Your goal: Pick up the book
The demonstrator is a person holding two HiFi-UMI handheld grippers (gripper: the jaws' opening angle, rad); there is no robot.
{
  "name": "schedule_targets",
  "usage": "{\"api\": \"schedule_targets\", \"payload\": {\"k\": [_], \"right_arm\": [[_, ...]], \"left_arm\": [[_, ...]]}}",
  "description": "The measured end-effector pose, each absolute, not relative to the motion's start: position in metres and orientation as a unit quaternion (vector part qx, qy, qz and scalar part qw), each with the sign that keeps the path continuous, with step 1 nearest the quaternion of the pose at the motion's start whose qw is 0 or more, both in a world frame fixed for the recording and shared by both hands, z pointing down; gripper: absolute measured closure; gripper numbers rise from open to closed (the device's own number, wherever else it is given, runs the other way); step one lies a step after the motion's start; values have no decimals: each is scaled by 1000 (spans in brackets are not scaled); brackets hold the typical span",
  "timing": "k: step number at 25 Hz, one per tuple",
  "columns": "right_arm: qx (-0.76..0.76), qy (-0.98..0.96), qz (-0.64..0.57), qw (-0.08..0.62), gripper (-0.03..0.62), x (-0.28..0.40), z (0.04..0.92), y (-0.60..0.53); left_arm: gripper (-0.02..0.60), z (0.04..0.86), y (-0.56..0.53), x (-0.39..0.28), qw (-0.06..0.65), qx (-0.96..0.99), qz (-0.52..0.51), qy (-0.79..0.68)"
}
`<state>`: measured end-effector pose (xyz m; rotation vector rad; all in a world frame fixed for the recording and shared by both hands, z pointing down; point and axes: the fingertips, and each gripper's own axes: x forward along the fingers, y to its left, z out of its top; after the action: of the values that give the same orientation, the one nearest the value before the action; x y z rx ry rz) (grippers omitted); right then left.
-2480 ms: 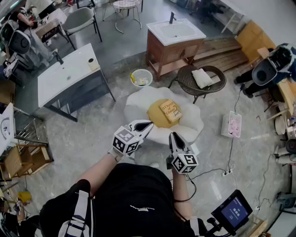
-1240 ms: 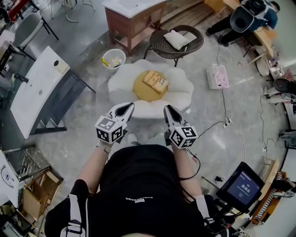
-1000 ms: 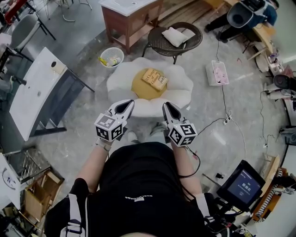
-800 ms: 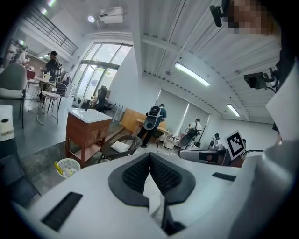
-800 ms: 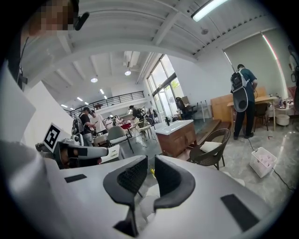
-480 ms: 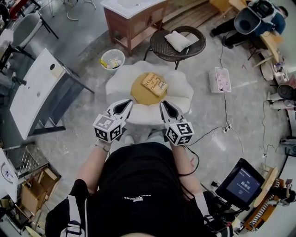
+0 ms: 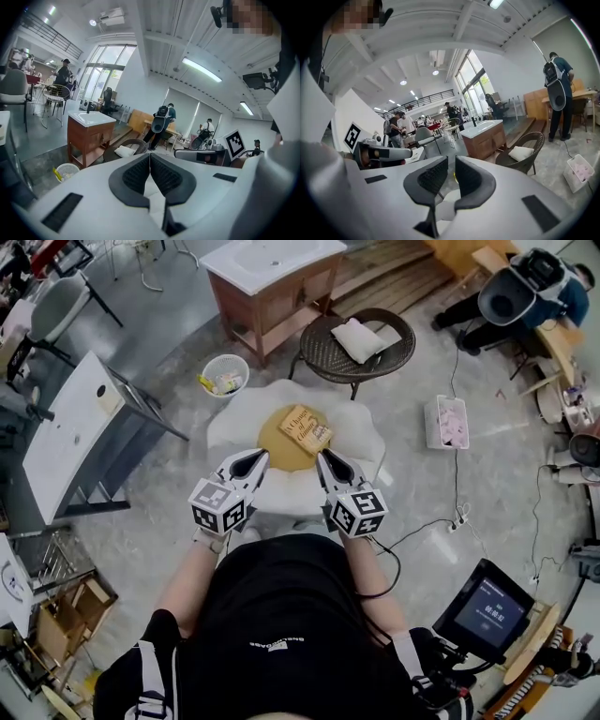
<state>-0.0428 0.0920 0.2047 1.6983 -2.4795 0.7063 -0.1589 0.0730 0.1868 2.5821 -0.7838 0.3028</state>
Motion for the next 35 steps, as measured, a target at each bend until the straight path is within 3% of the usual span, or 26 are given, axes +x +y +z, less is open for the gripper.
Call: {"api": "schedule_targets", "payload": {"k": [20,35], "right_arm": [[495,-830,258,9,530,74,216,62],[503,-815,286,32,530,69,242,38]], "left_arm": [[568,191,58,-44,215,904,123,-349],[566,225,36,-63,261,894,129,-339]]}}
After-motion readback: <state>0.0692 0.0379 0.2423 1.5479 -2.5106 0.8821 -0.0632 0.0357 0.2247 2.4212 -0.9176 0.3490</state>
